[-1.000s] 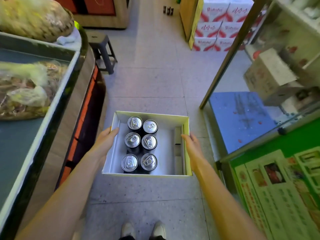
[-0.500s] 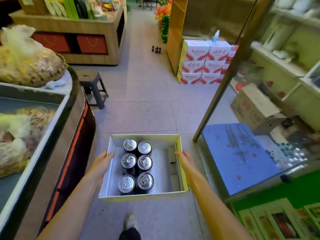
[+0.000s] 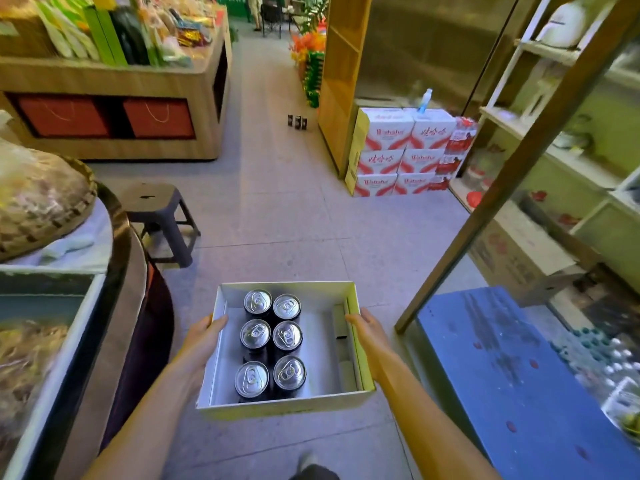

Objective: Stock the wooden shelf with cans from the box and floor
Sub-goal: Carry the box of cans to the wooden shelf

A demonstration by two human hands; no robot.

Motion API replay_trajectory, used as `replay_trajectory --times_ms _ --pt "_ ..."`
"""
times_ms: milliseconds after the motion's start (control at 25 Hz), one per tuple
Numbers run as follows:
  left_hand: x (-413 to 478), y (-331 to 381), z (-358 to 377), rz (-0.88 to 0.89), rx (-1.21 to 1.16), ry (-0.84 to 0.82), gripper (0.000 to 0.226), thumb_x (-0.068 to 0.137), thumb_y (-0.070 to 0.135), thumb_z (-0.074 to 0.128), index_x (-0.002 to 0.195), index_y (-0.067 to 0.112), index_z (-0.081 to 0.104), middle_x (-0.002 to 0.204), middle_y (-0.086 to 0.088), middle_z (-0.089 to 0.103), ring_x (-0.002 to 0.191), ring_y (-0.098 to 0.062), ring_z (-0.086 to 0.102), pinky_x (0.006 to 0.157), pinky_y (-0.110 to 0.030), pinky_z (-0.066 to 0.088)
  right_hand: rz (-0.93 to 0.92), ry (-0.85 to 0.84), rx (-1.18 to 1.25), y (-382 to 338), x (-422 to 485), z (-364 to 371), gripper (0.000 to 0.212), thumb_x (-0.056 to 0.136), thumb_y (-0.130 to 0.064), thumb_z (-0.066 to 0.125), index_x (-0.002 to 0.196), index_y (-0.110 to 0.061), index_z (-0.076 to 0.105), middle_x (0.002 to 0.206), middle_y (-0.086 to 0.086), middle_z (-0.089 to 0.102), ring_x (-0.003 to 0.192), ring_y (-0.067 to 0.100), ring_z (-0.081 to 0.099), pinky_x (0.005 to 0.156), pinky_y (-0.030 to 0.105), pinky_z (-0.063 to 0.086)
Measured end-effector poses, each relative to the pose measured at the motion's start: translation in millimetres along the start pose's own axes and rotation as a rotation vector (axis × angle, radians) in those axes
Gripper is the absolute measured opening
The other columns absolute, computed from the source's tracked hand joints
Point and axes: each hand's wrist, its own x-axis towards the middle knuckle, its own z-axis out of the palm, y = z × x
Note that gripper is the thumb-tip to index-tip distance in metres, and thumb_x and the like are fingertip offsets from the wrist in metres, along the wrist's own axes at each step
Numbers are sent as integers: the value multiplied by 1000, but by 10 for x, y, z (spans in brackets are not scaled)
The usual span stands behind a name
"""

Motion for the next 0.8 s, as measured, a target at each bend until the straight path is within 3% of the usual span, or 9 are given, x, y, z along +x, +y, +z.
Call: replay_trajectory --times_ms 80,120,280,600,720,800 --pt "567 287 58 -4 -7 3 22 102 19 53 115 10 70 89 -11 79 78 -28 73 75 -41 58 -11 -4 17 -288 574 164 20 96 -18 54 95 -31 69 85 -25 71 81 -9 62 57 10 46" --pt "832 428 88 -6 -15 7 21 102 20 54 113 11 70 87 -9 80 78 -28 74 76 -42 59 -10 -15 18 -424 855 238 21 96 -18 53 95 -31 70 87 -24 72 82 -8 63 56 11 47" --pt "2165 1161 224 7 5 26 28 99 28 58 122 15 67 128 -14 69 126 -36 59 113 -58 40 -12 -81 27 -1170 2232 580 23 97 -21 52 94 -39 67 92 -28 67 88 -7 58 63 15 43" --pt "4416 2849 514 2 -60 85 26 96 28 62 117 14 70 124 -18 70 123 -39 62 109 -60 44 -26 -134 -34 -2876 4662 1168 16 98 -26 52 97 -38 62 101 -20 61 93 -2 53 69 23 41" --pt "5359 3381 617 13 -32 99 36 99 28 60 130 12 65 131 -14 67 128 -36 59 113 -56 41 -33 -126 -63 -3367 5614 1463 12 99 -25 51 99 -32 61 100 -15 60 91 1 53 66 22 40" --pt "6016 3710 679 22 -6 85 41 99 30 58 136 11 60 138 -14 63 133 -35 54 116 -54 37 -35 -118 -63 -3660 6222 1650 12 101 -26 51 109 -31 56 100 -16 57 91 4 52 75 25 42"
